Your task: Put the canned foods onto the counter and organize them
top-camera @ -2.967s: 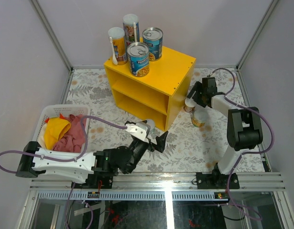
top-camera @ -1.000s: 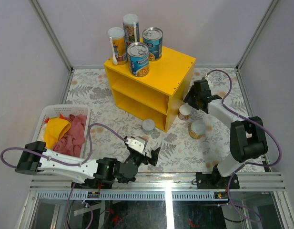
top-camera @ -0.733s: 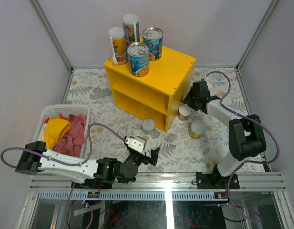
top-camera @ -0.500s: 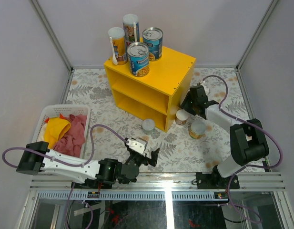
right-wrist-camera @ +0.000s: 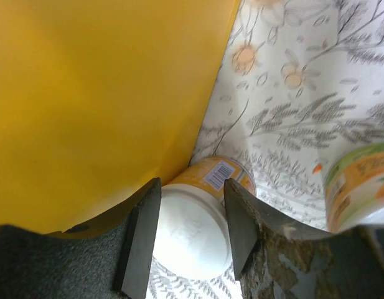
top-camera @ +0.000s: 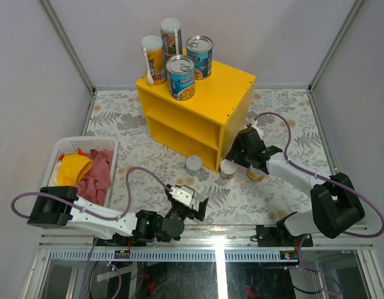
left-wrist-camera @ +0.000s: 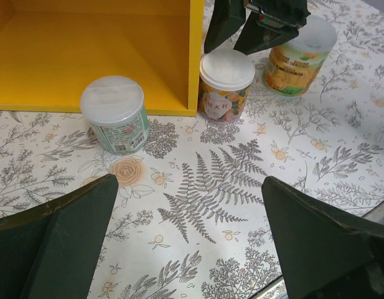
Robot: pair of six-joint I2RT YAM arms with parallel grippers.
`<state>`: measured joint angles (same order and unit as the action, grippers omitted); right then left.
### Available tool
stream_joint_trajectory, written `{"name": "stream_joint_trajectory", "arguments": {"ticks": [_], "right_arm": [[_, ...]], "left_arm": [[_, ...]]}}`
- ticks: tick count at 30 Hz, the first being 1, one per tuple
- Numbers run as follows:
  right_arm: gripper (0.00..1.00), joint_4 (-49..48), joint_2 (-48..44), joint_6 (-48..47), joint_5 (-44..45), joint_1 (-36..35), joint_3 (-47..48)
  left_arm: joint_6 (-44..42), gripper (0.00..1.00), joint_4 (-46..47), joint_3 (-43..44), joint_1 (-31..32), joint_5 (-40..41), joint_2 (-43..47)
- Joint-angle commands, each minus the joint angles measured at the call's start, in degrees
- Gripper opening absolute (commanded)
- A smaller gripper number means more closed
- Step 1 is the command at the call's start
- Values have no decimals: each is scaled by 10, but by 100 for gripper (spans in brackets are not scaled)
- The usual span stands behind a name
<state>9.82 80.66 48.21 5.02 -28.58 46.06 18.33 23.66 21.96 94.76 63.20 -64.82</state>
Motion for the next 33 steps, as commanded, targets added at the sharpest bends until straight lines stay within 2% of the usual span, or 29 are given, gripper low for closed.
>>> {"name": "stream_joint_trajectory", "arguments": {"ticks": [1,12,19,26,33], "right_arm": [[52,11,-36,38,4,-46,-7],[52,35,-81,78,26,-131,-24],[55,77,-141,69,65,-135,-26],[64,126,-223,66,99,-134,-33],[66,173,-285,55,122,-134,-29]], "left_arm": [[-9,100,106,-16,52,0,-33],[-45,100,224,-34,52,-29,-124],[-114,100,391,-43,51,-49,-223],[-147,100,563,-19,35,-62,-343],[-159,100,614,26,-18,-99,-403]]}}
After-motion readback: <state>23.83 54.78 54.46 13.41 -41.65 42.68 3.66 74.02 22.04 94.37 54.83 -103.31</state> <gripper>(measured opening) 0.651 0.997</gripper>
